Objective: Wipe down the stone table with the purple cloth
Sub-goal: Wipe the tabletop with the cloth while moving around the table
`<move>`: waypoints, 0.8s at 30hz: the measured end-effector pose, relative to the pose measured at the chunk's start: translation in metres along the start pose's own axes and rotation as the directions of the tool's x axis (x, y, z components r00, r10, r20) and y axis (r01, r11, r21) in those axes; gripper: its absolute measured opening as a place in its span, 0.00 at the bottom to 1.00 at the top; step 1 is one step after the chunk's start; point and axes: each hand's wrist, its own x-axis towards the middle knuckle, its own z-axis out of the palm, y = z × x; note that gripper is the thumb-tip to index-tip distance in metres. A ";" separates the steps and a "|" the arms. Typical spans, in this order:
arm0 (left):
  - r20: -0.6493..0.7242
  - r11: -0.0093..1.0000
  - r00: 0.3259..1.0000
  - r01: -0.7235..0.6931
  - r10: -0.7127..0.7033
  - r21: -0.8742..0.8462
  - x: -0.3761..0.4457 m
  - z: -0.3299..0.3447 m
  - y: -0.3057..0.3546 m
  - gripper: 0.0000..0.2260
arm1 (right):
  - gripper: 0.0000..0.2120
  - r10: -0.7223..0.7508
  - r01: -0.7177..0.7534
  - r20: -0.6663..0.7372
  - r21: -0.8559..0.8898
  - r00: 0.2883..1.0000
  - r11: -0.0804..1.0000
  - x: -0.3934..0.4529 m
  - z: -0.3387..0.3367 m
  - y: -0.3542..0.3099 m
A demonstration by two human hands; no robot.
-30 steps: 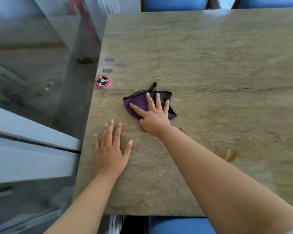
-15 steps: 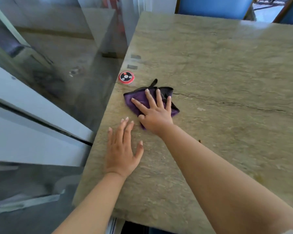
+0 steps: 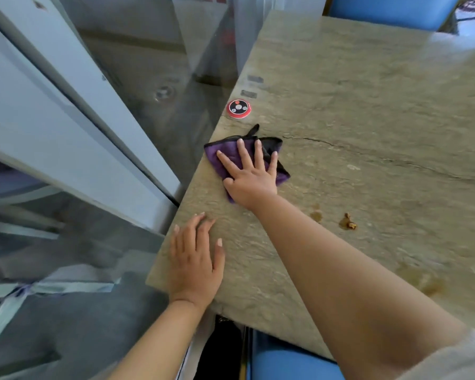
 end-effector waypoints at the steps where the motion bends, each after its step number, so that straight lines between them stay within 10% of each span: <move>1: -0.024 0.999 1.000 0.015 -0.016 -0.036 0.001 0.000 0.001 0.18 | 0.28 -0.094 0.095 0.010 -0.023 0.995 0.995 -0.009 0.004 -0.006; 6: -0.066 0.992 0.998 0.002 -0.010 -0.127 0.002 -0.001 -0.001 0.12 | 0.31 -0.476 0.481 0.072 -0.073 0.877 0.874 -0.052 0.007 0.043; 13: -0.073 0.992 0.997 -0.002 -0.008 -0.130 0.002 0.000 0.001 0.10 | 0.29 0.101 -0.099 -0.026 0.045 0.995 0.994 -0.025 0.004 0.018; 21: -0.126 0.991 0.989 0.068 -0.082 -0.114 -0.012 -0.013 -0.002 0.11 | 0.30 -0.463 0.472 0.099 -0.106 0.881 0.875 -0.108 0.021 0.034; 24: -0.094 0.978 0.977 0.179 -0.189 -0.108 -0.040 -0.017 -0.011 0.16 | 0.29 -0.348 0.355 0.090 -0.088 0.933 0.931 -0.103 0.013 0.056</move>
